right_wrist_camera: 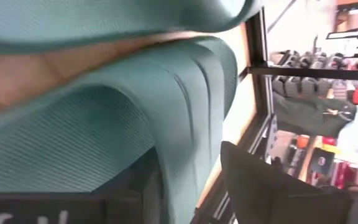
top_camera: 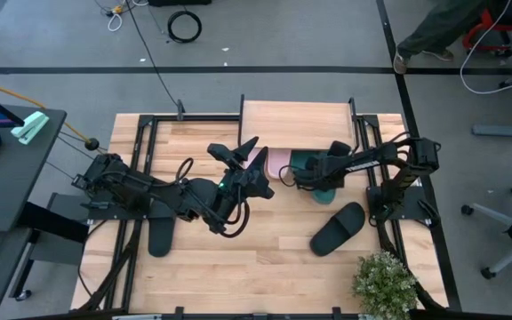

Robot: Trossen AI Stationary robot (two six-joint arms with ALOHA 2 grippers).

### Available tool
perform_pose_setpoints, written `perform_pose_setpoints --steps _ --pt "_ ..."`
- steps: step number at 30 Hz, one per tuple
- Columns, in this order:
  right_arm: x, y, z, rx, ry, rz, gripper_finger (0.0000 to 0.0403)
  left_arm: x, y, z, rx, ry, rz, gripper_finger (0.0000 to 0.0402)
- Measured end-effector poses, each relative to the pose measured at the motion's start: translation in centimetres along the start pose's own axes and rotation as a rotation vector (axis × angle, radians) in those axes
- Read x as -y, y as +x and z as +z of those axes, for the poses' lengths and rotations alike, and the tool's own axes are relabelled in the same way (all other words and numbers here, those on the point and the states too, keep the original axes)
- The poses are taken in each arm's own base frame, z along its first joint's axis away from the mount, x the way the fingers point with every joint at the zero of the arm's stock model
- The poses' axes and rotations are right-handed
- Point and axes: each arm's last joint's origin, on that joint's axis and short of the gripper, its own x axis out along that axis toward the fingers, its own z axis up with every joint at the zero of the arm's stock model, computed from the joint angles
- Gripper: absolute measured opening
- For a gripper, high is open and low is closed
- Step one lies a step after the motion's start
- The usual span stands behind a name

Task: Pick and place slides into the shelf
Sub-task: Put the dark green slide under the shelf

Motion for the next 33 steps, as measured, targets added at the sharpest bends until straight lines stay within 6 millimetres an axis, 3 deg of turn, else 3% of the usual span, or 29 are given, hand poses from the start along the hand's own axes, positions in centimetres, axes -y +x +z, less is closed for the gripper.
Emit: perform_pose_setpoints --steps 7,16,20,24,33 --pt "0.2 -1.9 0.6 -0.072 -0.034 0.159 0.0155 0.2 0.0 -0.1 -0.002 0.025 -0.005 0.0159" --pt "-0.3 -6.8 -0.2 -0.105 -0.024 0.201 0.0118 0.8 0.0 -0.4 -0.009 0.032 -0.018 0.0146" --pt "-1.4 -9.6 -0.8 -0.113 0.019 0.314 0.0079 0.9 0.0 -0.5 -0.011 0.052 -0.021 0.0141" --pt "-2.8 -11.4 -1.8 -0.078 0.054 0.371 0.0014 1.0 0.0 -0.5 -0.011 0.054 -0.022 0.0135" --pt "-4.7 -13.3 -3.2 -0.108 0.155 0.507 0.0004 1.0 0.0 -0.5 -0.011 0.042 -0.021 0.0116"
